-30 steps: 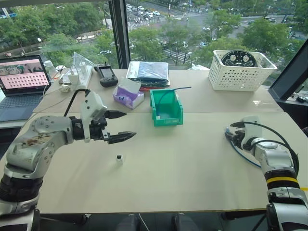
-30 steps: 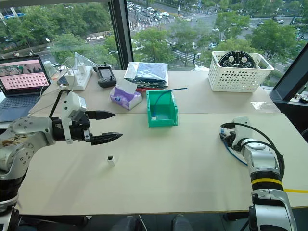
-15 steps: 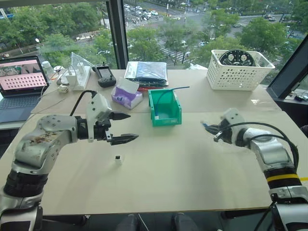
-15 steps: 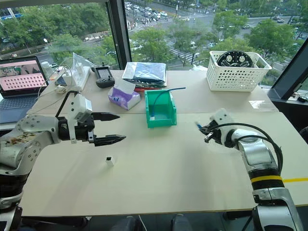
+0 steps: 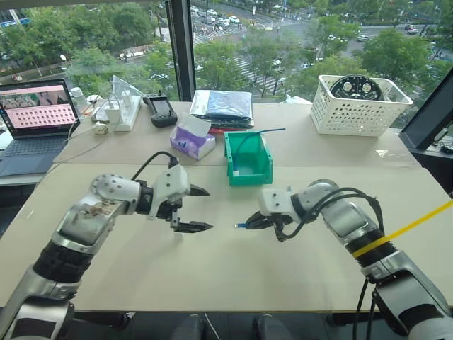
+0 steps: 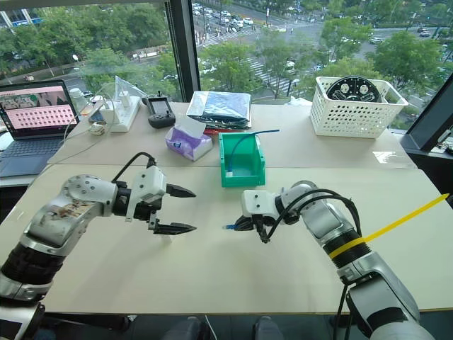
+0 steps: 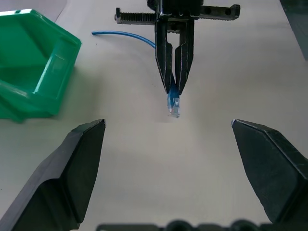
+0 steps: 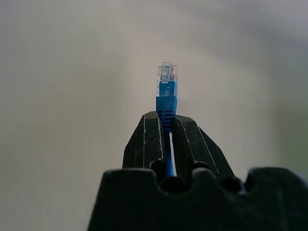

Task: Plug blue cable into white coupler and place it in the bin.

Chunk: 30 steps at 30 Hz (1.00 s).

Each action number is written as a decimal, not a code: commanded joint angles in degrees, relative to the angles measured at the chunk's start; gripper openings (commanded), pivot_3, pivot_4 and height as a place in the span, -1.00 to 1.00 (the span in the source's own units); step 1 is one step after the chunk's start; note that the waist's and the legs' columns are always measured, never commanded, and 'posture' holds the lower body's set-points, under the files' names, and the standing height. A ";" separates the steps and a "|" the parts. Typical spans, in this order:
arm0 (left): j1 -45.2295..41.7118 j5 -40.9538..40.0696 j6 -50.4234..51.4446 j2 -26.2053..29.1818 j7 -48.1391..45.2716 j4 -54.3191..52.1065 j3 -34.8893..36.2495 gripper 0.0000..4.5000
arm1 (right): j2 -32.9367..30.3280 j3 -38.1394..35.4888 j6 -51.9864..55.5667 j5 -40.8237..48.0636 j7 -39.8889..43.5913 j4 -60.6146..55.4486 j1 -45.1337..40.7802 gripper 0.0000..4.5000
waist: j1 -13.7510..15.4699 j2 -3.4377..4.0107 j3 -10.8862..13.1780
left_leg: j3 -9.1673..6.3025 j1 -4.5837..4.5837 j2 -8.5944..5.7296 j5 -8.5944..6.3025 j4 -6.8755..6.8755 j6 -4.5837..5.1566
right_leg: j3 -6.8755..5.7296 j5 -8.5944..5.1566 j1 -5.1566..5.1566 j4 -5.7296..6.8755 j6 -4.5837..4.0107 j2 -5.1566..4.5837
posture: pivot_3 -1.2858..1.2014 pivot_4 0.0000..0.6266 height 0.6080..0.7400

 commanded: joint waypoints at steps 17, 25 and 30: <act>-9.88 13.56 -15.30 -15.65 -3.45 19.49 -10.20 1.00 | -9.23 -22.32 31.48 13.42 -13.98 -37.83 19.60 0.83 | 0.33 0.00 0.00 | -0.13 -0.08 0.02 -0.01 0.28 0.02 | -0.05 0.02 0.01 0.15 -0.02 0.02 | 0.03 -0.52 1.00; -13.01 15.33 -20.66 -16.83 -5.27 27.53 -9.66 1.00 | -9.99 -24.17 36.42 15.25 -18.61 -41.52 21.79 0.83 | 0.50 0.00 0.00 | -0.14 -0.12 0.05 -0.01 0.56 0.02 | -0.03 0.05 0.04 0.18 0.12 0.04 | 0.03 -0.52 1.00; -13.21 18.94 -23.25 -19.67 -2.63 34.39 -11.11 1.00 | -11.56 -27.77 39.67 16.45 -21.65 -44.64 25.89 0.83 | 1.03 0.00 0.00 | -0.15 -0.18 0.03 -0.04 0.56 0.07 | -0.06 0.10 0.04 0.12 0.05 0.02 | 0.03 -0.52 1.00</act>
